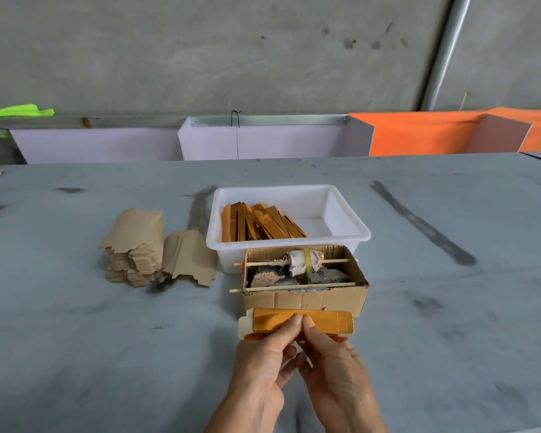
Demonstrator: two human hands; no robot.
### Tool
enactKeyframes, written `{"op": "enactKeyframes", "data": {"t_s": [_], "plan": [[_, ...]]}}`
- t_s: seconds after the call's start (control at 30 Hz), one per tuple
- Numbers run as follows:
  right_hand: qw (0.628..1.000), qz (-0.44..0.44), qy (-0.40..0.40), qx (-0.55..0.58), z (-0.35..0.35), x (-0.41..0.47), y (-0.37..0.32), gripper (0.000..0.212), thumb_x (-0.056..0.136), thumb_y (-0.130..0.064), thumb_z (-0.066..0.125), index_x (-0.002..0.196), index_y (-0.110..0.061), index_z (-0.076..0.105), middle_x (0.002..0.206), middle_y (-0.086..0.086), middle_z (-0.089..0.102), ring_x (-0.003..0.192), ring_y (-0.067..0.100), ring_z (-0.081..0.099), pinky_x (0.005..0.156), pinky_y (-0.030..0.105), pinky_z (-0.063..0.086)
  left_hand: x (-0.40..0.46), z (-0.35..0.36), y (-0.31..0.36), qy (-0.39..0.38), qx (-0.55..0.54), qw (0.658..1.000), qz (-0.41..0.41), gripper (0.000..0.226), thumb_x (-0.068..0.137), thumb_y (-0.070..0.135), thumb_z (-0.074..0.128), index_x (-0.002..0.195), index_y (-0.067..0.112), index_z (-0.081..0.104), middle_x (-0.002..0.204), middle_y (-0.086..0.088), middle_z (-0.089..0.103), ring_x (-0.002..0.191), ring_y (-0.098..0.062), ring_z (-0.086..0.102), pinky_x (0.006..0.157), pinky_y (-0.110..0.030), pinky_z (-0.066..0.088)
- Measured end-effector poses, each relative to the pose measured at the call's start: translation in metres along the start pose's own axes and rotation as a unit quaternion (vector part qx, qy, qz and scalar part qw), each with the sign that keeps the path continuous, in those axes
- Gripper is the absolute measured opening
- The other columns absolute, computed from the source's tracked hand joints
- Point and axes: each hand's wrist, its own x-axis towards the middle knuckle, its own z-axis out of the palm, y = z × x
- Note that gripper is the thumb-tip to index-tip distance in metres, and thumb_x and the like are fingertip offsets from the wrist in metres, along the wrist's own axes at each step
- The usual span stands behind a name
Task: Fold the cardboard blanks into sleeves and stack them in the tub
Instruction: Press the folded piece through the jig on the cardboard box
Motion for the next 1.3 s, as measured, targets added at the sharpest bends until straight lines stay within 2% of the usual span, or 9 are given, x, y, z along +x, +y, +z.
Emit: {"op": "enactKeyframes", "data": {"t_s": [0.1, 0.3, 0.43, 0.6, 0.77, 0.87, 1.03, 1.17, 1.3], "plan": [[0.998, -0.004, 0.065, -0.02, 0.001, 0.003, 0.0, 0.009, 0.073, -0.005, 0.07, 0.075, -0.012, 0.065, 0.064, 0.004, 0.071, 0.074, 0.019, 0.062, 0.069, 0.031, 0.038, -0.004, -0.004, -0.004, -0.009, 0.019, 0.999, 0.035, 0.024, 0.064, 0.021, 0.082, 0.08, 0.01, 0.069, 0.067, -0.005, 0.07, 0.075, -0.022, 0.062, 0.065, -0.031, 0.048], [0.993, -0.017, 0.083, -0.086, 0.0, 0.006, 0.0, 0.011, 0.077, -0.012, 0.073, 0.086, -0.009, 0.067, 0.078, 0.005, 0.074, 0.09, 0.021, 0.064, 0.085, 0.036, 0.037, -0.005, -0.005, -0.004, -0.008, 0.012, 0.999, 0.031, 0.016, 0.071, -0.004, 0.074, 0.083, 0.002, 0.067, 0.066, -0.008, 0.07, 0.07, -0.023, 0.062, 0.069, -0.031, 0.049], [0.992, -0.021, 0.032, -0.122, -0.001, 0.003, -0.003, 0.008, 0.073, -0.004, 0.072, 0.073, -0.009, 0.067, 0.071, 0.006, 0.071, 0.074, 0.018, 0.06, 0.072, 0.032, 0.042, 0.0, -0.007, -0.003, -0.005, -0.001, 0.999, 0.037, 0.018, 0.071, -0.003, 0.074, 0.086, 0.001, 0.065, 0.072, -0.013, 0.069, 0.073, -0.025, 0.063, 0.068, -0.032, 0.049], [0.984, -0.075, 0.081, -0.14, 0.0, 0.009, -0.001, 0.019, 0.08, 0.003, 0.067, 0.068, -0.01, 0.063, 0.054, -0.001, 0.064, 0.056, 0.01, 0.055, 0.062, 0.025, 0.04, 0.002, -0.006, -0.006, -0.003, 0.006, 0.999, 0.039, 0.014, 0.075, -0.002, 0.072, 0.087, 0.0, 0.065, 0.075, -0.017, 0.071, 0.071, -0.027, 0.064, 0.067, -0.032, 0.047], [0.989, -0.032, 0.098, -0.104, 0.003, 0.013, 0.0, 0.01, 0.08, -0.001, 0.069, 0.073, -0.008, 0.066, 0.067, 0.004, 0.068, 0.078, 0.02, 0.058, 0.069, 0.029, 0.042, 0.003, -0.006, -0.002, -0.013, -0.009, 0.999, 0.036, 0.008, 0.076, -0.004, 0.07, 0.082, 0.001, 0.066, 0.063, -0.012, 0.068, 0.064, -0.024, 0.062, 0.067, -0.032, 0.049], [0.988, -0.022, 0.108, -0.109, 0.003, 0.017, -0.004, 0.004, 0.085, -0.008, 0.066, 0.083, -0.01, 0.064, 0.082, 0.008, 0.066, 0.089, 0.021, 0.058, 0.08, 0.033, 0.042, 0.004, -0.008, 0.004, 0.006, -0.048, 0.998, 0.03, 0.013, 0.075, -0.004, 0.071, 0.082, 0.004, 0.062, 0.057, -0.006, 0.065, 0.055, -0.018, 0.057, 0.057, -0.028, 0.049], [0.986, -0.007, 0.12, -0.118, 0.005, 0.022, -0.014, 0.007, 0.091, -0.016, 0.06, 0.09, -0.01, 0.057, 0.082, 0.01, 0.067, 0.085, 0.022, 0.062, 0.082, 0.038, 0.045, 0.01, -0.011, 0.013, 0.045, -0.033, 0.996, 0.072, 0.02, 0.072, -0.006, 0.073, 0.081, 0.007, 0.061, 0.057, -0.005, 0.065, 0.053, -0.018, 0.056, 0.044, -0.024, 0.05], [0.988, -0.007, 0.107, -0.108, 0.006, 0.025, -0.021, 0.014, 0.095, -0.021, 0.055, 0.093, -0.008, 0.058, 0.071, 0.009, 0.071, 0.083, 0.024, 0.067, 0.073, 0.035, 0.047, 0.007, -0.011, 0.017, 0.019, -0.031, 0.996, 0.079, 0.008, 0.081, 0.002, 0.067, 0.084, 0.007, 0.061, 0.059, -0.008, 0.068, 0.051, -0.021, 0.064, 0.054, -0.03, 0.052], [0.996, 0.018, 0.057, -0.06, 0.007, 0.026, -0.032, 0.02, 0.098, -0.024, 0.048, 0.1, -0.007, 0.059, 0.08, 0.012, 0.072, 0.085, 0.024, 0.065, 0.079, 0.039, 0.046, 0.005, -0.013, 0.026, -0.015, 0.0, 0.996, 0.089, 0.004, 0.09, 0.006, 0.058, 0.09, 0.004, 0.062, 0.064, -0.013, 0.07, 0.051, -0.021, 0.067, 0.059, -0.031, 0.051]]}}
